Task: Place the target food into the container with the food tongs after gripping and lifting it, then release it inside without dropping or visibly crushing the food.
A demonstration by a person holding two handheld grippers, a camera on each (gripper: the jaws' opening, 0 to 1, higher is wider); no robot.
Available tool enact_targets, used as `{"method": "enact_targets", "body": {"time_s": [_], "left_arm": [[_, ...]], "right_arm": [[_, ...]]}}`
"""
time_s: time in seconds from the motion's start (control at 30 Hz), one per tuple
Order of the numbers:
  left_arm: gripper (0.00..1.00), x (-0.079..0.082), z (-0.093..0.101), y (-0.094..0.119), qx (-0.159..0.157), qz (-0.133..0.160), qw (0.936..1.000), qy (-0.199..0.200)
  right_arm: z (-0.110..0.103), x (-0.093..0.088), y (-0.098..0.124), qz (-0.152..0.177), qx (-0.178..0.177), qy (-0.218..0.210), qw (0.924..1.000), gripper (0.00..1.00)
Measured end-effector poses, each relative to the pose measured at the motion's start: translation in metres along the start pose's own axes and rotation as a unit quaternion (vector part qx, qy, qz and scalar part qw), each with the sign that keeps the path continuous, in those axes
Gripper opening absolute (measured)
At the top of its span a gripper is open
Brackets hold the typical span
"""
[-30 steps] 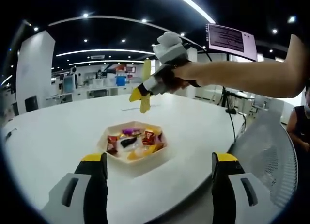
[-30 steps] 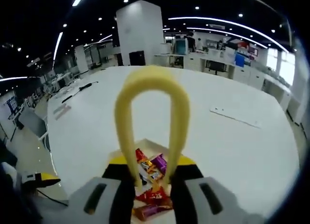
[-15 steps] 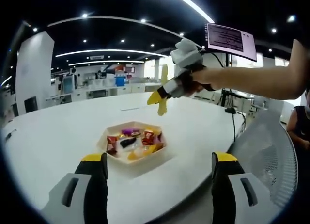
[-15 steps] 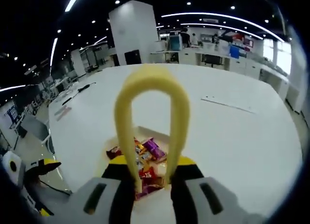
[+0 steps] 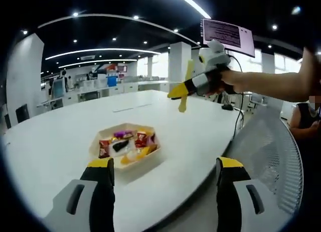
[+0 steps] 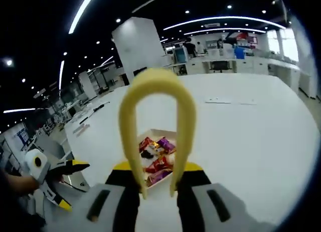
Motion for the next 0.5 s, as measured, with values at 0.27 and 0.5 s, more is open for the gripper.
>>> {"method": "enact_targets", "body": {"time_s": [0.27,0.5], "left_arm": [[0.69,0.014,0.012,-0.003,-0.081,-0.014,0.9966,-0.007],[0.67,0.050,0.024,-0.004,-0.158,0.020,0.9860,0.050]], "right_arm": [[-0.030,-0.001,0.018,0.037,0.062,-0.022,0.9972,0.27],[-0.056,-0.003,0.020,0.052,0.113,-0.016,0.9921,0.27]]}}
Point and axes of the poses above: the point that each gripper's makers call its tool centre point, and the gripper's own axes: y roughly backward along the fingers, z roughly to its right, x roughly out of its top, the point moved 10 cm from there along y, roughly backward along the fingers, and after that the axes turned 14 degrees about x, right-handed, at the moved point
